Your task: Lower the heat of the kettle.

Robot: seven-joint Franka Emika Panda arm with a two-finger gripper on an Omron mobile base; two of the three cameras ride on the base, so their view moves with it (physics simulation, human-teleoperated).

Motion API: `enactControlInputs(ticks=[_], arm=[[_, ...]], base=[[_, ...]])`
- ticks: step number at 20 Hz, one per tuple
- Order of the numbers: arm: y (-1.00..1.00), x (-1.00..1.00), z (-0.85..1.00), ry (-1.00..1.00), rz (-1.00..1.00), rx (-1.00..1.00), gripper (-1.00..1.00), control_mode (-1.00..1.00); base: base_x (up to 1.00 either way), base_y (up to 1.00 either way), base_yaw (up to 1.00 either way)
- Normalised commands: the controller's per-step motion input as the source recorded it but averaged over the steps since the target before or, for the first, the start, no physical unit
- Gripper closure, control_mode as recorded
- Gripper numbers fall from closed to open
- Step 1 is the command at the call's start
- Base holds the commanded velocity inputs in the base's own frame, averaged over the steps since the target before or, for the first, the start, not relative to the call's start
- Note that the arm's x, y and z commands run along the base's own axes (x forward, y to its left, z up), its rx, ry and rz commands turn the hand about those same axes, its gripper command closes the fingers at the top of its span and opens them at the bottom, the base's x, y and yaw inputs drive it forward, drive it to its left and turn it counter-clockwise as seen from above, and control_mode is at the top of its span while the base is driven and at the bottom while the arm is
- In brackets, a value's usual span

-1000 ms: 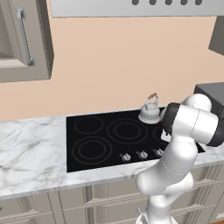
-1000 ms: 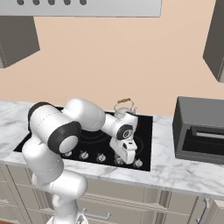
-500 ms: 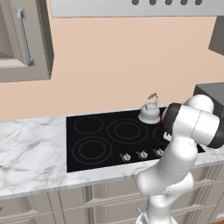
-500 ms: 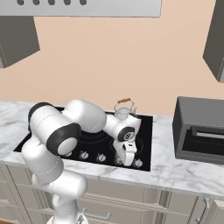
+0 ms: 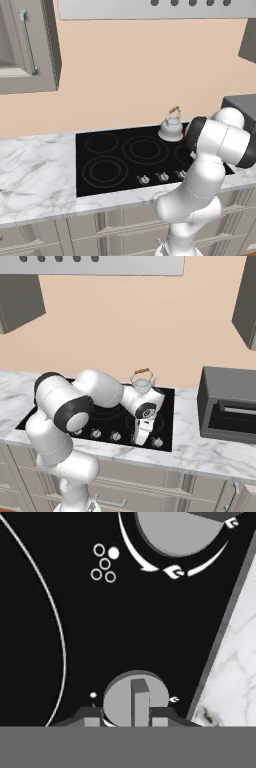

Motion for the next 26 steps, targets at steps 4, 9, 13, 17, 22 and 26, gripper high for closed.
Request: enactControlInputs(ticks=[4,9,13,17,22,26], arm=[[0.0,-0.06,-0.14,0.02,-0.31,0.0,1.0,-1.0],[0.0,-0.14,-0.24,0.0,-0.28,-0.04,1.0,-1.0],[0.0,-0.08,-0.32,0.0,-0.28,-0.14,1.0,-1.0],[0.05,-0.01,-0.31,0.03,-0.21,-0.27,1.0,-1.0],[0.05,-0.01,-0.26,0.05,-0.17,-0.27,1.0,-1.0],[0.05,-0.09,-0.28,0.02,-0.17,-0.23,1.0,-1.0]], base=[[0.0,0.0,0.0],[0.0,0.0,0.0],[0.0,0.0,0.0],[0.0,0.0,0.0],[0.0,0.0,0.0],[0.0,0.0,0.0]])
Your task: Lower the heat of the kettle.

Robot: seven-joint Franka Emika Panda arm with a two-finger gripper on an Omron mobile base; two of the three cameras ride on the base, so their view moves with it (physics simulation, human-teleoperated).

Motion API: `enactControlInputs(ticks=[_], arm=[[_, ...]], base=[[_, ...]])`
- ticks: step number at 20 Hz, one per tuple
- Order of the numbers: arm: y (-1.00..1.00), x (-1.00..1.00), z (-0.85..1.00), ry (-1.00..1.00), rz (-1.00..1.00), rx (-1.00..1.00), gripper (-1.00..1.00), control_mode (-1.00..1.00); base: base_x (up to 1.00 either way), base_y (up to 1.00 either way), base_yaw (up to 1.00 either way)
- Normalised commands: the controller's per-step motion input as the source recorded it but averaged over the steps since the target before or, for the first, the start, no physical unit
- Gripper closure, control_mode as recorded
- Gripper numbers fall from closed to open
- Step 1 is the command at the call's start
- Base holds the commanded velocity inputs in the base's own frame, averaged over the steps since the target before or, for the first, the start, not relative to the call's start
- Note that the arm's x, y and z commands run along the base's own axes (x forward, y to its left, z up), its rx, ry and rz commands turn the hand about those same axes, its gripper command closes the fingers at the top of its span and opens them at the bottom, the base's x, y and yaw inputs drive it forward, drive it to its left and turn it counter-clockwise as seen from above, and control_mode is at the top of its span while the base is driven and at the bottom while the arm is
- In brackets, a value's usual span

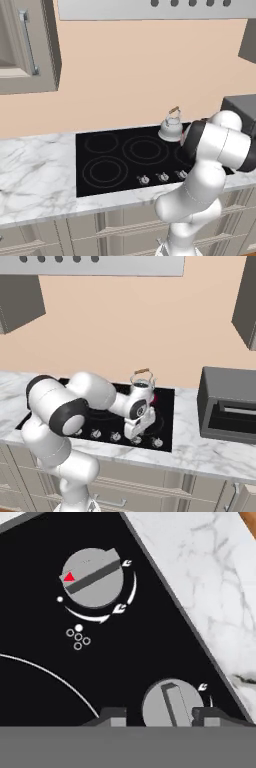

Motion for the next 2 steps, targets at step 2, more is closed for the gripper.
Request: enactControlInputs(ticks=[2], arm=[[0.03,-0.14,-0.26,0.03,-0.17,-0.18,1.0,-1.0]], base=[[0.0,0.0,0.0]])
